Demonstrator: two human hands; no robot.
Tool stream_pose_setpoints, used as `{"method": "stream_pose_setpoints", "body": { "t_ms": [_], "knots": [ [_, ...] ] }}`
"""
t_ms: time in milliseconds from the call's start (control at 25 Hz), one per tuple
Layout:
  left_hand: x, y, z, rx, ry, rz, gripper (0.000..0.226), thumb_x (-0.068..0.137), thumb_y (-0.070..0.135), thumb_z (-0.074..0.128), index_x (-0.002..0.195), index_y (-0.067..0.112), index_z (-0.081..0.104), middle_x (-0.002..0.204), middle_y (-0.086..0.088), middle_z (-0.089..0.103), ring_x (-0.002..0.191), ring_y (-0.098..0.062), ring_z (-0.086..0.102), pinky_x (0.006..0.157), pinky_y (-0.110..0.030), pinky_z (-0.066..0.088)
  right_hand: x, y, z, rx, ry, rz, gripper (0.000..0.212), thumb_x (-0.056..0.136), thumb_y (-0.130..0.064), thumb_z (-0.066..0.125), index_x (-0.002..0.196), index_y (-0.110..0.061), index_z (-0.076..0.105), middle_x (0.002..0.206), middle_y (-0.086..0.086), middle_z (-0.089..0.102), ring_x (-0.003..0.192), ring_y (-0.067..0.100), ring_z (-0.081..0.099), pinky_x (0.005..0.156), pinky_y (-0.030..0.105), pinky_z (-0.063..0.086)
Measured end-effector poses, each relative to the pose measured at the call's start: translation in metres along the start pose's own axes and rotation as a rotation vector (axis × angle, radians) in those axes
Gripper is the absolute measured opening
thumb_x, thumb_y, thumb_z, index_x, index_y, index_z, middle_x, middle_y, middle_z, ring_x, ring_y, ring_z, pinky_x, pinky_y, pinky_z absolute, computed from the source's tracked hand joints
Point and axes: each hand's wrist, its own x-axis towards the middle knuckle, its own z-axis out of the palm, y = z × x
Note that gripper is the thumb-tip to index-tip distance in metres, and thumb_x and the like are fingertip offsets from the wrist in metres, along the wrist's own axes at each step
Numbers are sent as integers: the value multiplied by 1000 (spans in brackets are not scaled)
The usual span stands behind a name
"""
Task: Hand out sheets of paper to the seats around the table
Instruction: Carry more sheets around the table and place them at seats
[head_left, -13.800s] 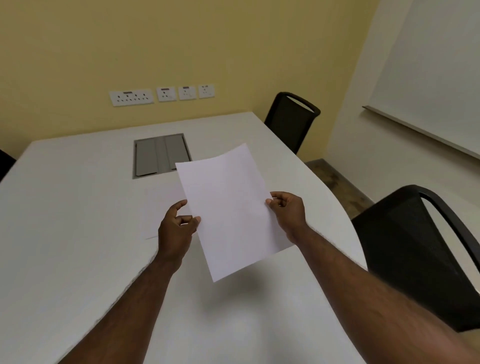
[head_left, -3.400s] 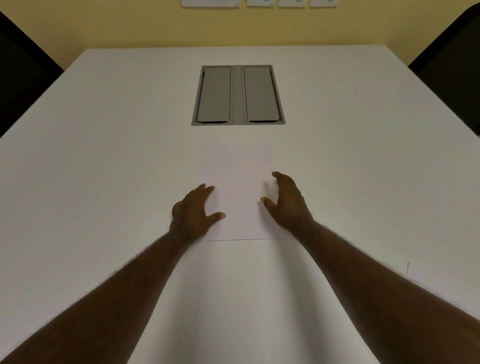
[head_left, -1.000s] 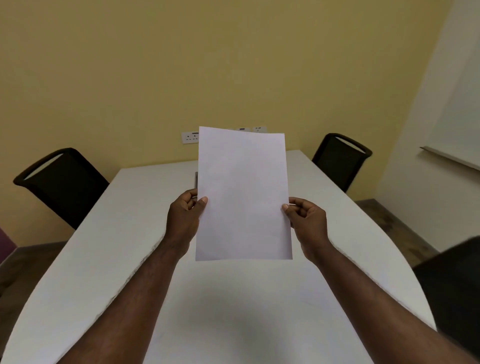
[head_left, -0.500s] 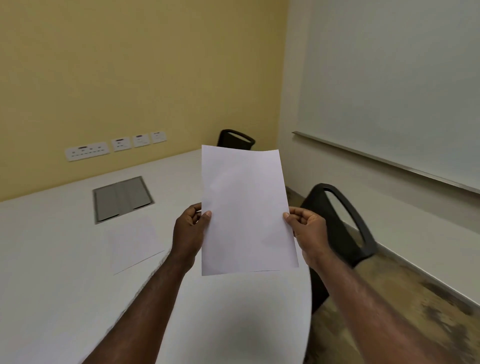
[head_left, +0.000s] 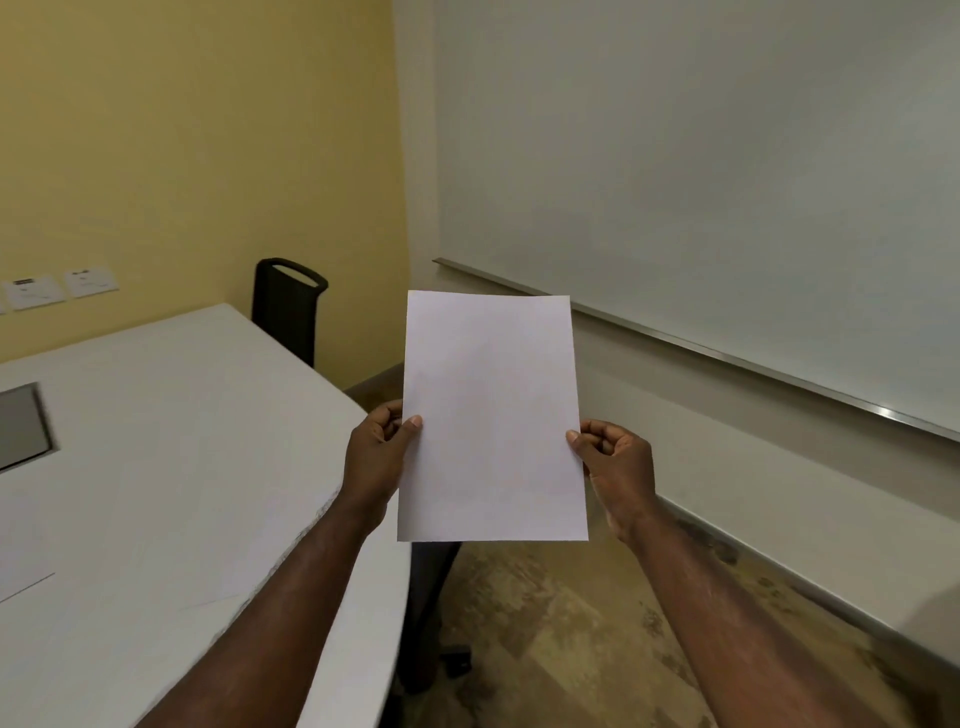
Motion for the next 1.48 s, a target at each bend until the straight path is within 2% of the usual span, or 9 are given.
{"method": "stream_pose_setpoints", "body": {
  "t_ms": [120,280,480,600,680,840,960,1240,1480],
  "knots": [
    [21,-7,53,0,-46,-9,15,92,24,59,105,32,61,106,13,68,90,-4,66,69,-21,51,37,2,-37,-6,37,-2,29,85,-8,71,112,1,66,103,15,73,98,30,69,91,42,55],
    [68,-23,106,25,-92,-8,13,93,28,58,101,38,60,106,17,66,95,-5,64,73,-27,50,95,8,-60,-14,74,-8,27,86,-8,70,111,0,67,102,14,73,92,25,70,83,35,56],
    [162,-41,160,-1,-110,2,29,93,27,59,120,19,60,114,7,68,102,-11,65,86,-34,53,200,13,-59,-44,84,-40,21,86,-8,69,107,-4,68,93,6,74,76,11,69,68,21,54],
    [216,-46,188,-64,-140,-4,22,93,23,59,115,23,62,111,6,71,97,-10,69,82,-30,56,264,5,-51,-52,90,-48,13,85,-10,70,97,-15,70,88,-1,74,70,3,69,60,16,52],
    [251,-49,204,-87,-151,-14,18,93,23,59,110,27,63,108,7,72,94,-9,70,79,-30,57,305,1,-43,-65,98,-57,12,85,-11,71,95,-17,70,88,0,74,73,7,69,63,19,52],
    [313,-61,225,-72,-114,-34,23,93,23,59,116,21,63,110,5,72,97,-13,70,84,-36,56,375,7,-25,-63,63,-42,11,85,-11,70,92,-20,70,86,-4,73,73,6,69,64,18,53],
    [364,-75,241,-65,-65,-34,24,92,23,60,116,21,64,108,7,73,94,-11,70,82,-34,56,439,22,-8,-75,2,-33,11,85,-12,70,92,-20,70,85,-6,73,69,2,68,59,14,51],
    [481,-102,279,-67,116,-54,22,93,22,60,114,24,64,109,8,72,95,-10,70,78,-27,56,609,41,33,-89,-178,-10,11,85,-16,71,95,-20,70,88,-5,74,76,9,70,62,19,51],
    [563,-115,271,-33,287,-72,28,92,23,61,120,20,62,109,6,73,98,-13,70,86,-33,55,717,48,100,-92,-368,-13,12,85,-14,71,95,-20,70,86,-7,74,76,6,70,62,18,50]
  ]
}}
